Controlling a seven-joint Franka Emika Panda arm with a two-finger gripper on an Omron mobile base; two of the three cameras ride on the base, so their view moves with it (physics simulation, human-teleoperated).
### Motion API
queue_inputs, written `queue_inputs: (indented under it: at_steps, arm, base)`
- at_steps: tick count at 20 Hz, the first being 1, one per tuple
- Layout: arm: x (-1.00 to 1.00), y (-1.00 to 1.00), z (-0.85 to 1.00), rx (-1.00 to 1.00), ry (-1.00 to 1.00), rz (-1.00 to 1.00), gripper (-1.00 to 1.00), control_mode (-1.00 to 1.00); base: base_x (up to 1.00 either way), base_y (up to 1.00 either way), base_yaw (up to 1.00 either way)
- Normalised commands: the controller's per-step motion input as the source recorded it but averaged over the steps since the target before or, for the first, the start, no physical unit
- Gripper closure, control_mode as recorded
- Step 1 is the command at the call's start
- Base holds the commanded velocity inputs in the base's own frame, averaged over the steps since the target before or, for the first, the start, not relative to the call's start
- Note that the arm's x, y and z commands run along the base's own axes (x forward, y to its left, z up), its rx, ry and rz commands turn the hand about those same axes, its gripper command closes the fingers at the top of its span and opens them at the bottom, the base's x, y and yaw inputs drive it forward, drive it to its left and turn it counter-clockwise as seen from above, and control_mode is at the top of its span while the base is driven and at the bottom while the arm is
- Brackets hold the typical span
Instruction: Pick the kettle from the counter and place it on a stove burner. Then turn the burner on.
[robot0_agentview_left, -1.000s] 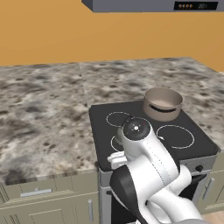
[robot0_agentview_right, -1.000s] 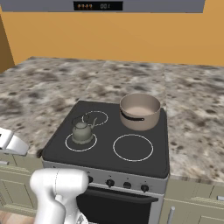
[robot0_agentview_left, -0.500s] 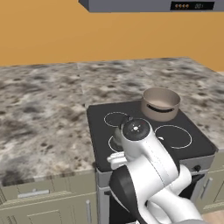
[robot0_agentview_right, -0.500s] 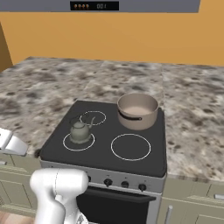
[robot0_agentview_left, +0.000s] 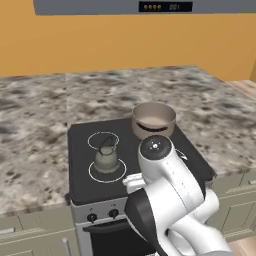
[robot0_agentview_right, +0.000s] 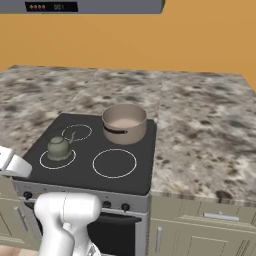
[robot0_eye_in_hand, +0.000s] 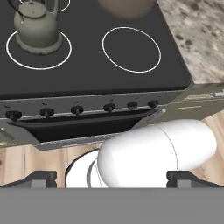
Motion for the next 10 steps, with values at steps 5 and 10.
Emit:
queue_inputs:
  at_steps: [5,10]
  arm:
    - [0.00,0.00,0.00,0.00,0.00,0.00,-1.00,1.00]
    - [0.00,0.00,0.00,0.00,0.00,0.00,-1.00,1.00]
  base:
    - [0.00,-0.25,-0.01]
    - [0.00,0.00,0.00]
